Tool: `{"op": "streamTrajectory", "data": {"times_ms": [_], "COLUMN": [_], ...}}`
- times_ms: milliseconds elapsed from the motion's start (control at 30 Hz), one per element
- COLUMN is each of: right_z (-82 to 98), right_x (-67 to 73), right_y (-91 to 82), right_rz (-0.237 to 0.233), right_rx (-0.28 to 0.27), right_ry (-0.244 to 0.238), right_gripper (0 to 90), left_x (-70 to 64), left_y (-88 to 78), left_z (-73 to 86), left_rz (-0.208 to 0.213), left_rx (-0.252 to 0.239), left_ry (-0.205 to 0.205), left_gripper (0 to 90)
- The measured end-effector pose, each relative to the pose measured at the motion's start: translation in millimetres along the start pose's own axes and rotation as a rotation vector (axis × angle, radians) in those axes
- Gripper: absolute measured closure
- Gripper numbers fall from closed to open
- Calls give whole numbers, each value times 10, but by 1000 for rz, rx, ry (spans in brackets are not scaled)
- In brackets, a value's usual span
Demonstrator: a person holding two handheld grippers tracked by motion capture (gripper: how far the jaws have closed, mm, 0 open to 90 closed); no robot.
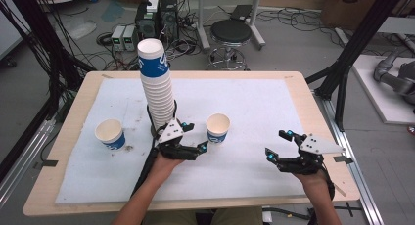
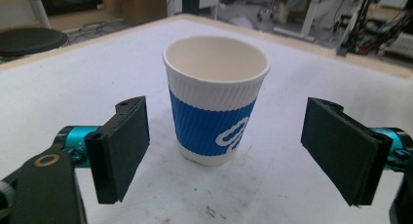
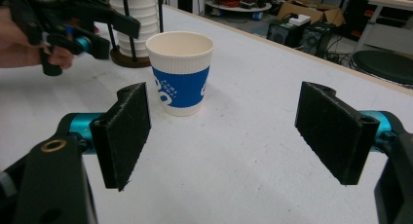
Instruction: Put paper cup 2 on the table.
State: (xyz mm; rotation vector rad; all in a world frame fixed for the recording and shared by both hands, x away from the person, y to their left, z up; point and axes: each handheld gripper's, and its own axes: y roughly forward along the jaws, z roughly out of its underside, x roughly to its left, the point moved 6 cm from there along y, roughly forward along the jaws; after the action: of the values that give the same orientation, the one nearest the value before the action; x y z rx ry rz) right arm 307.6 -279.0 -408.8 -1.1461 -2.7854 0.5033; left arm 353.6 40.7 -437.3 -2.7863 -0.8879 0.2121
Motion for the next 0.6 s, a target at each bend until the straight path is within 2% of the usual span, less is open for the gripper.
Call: {"op": "streamTrajectory", "data": {"times_ms": [100,200,400,600], "right_z": [16,32,61,41], "right_x": [-11,-17,-34,-23], "right_y": [-7,-1,18,19], "right_rz": [8,14,20,21], "right_rx": [6,10,20,11], "right_ry": [8,1,-2,-6], "right_gripper": [211,211,211,211], "left_x": [17,21,116,206], "left_y": [-178,-375,-713,-960], "left_z": [-47,-88,-146,-114], "left_rz": [3,4,-41,-81], "left_rx": [-42,-85,-143,-169], "left_ry": [-11,-6,12,16], "left_gripper": [178,178,178,178]}}
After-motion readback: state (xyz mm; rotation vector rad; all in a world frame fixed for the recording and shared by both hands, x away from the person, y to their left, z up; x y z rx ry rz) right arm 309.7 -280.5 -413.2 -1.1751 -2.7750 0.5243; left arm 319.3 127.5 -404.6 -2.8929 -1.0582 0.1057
